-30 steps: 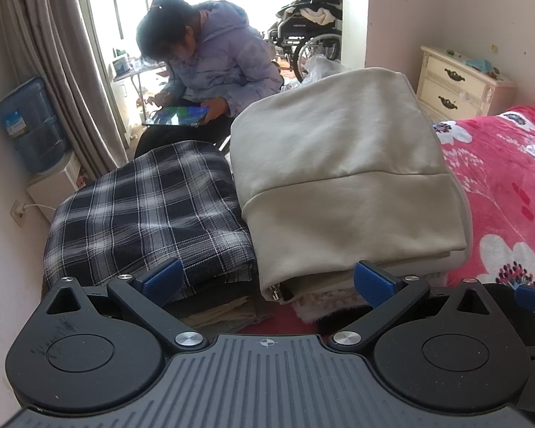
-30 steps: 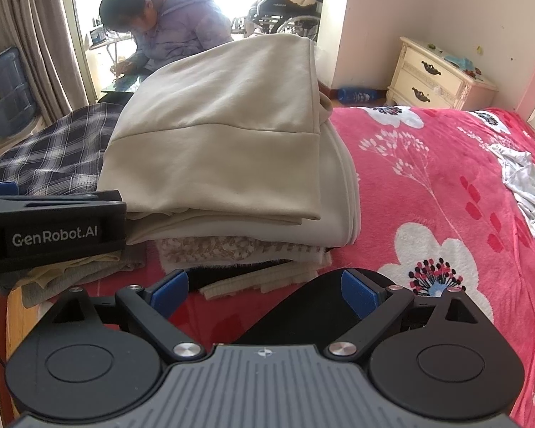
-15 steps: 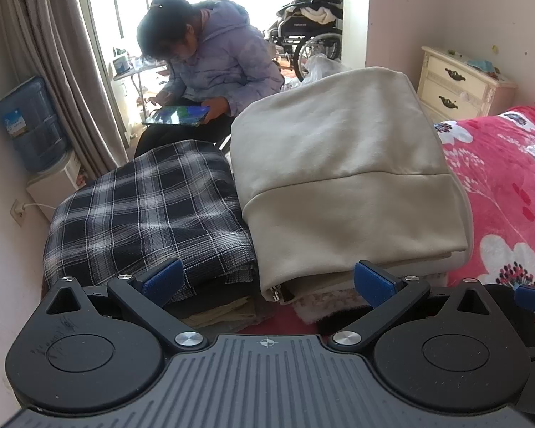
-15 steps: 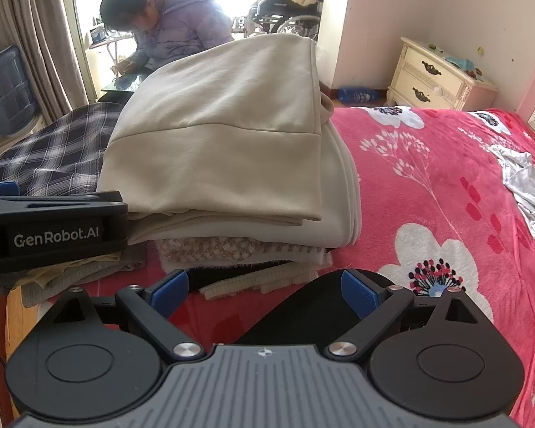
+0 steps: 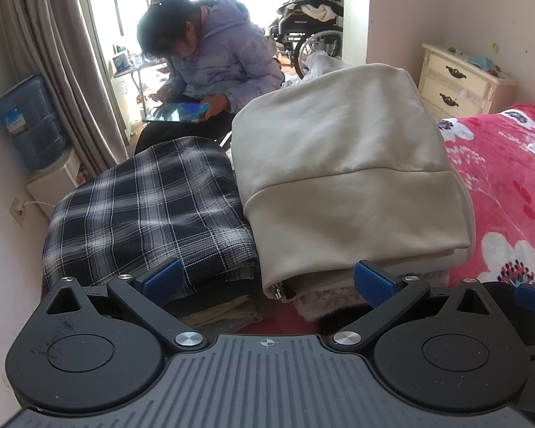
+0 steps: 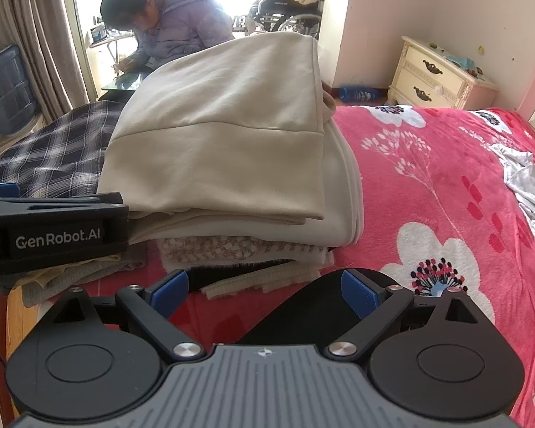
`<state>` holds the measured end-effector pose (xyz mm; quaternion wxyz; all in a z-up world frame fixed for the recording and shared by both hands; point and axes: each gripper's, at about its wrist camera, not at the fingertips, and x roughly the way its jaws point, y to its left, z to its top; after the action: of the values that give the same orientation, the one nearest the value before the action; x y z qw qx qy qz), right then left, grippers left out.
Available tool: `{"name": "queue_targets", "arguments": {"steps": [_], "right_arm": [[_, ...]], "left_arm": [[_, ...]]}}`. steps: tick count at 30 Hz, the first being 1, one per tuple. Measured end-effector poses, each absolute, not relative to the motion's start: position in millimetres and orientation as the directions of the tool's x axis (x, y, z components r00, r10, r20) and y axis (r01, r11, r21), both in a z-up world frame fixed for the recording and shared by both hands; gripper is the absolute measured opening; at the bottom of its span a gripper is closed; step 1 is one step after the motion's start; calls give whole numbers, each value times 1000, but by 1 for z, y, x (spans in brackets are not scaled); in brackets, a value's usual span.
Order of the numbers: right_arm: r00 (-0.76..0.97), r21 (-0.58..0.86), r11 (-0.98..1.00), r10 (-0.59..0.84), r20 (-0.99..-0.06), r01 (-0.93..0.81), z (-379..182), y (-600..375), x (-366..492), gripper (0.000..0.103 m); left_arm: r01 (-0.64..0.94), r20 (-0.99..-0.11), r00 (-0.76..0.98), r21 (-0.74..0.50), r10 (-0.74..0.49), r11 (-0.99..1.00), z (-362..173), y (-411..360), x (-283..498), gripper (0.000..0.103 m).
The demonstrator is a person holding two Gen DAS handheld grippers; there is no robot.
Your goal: Fold clothes
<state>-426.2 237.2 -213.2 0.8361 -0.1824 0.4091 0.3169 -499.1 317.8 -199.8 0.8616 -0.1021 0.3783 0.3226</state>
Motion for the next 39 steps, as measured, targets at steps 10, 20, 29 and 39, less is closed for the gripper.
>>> {"name": "queue_targets", "arguments": {"steps": [10, 20, 29, 39], "right_arm": [[464, -45, 733, 381, -800, -679, -214, 238, -426, 96], [463, -45, 732, 381, -800, -679, -214, 238, -426, 96], [463, -45, 732, 381, -800, -680, -214, 238, -427, 96], [463, -46, 731, 381, -800, -680, -215, 238, -426, 96]], "left_arm": [[-633, -720, 503, 69, 478, 771, -200, 318, -499, 103], [-632, -723, 500, 71, 477, 771, -202, 318, -499, 103], [-633, -723, 500, 70, 476, 771, -203, 319, -498, 103], [-635, -725, 498, 69, 476, 769, -204, 321, -498, 103]]}}
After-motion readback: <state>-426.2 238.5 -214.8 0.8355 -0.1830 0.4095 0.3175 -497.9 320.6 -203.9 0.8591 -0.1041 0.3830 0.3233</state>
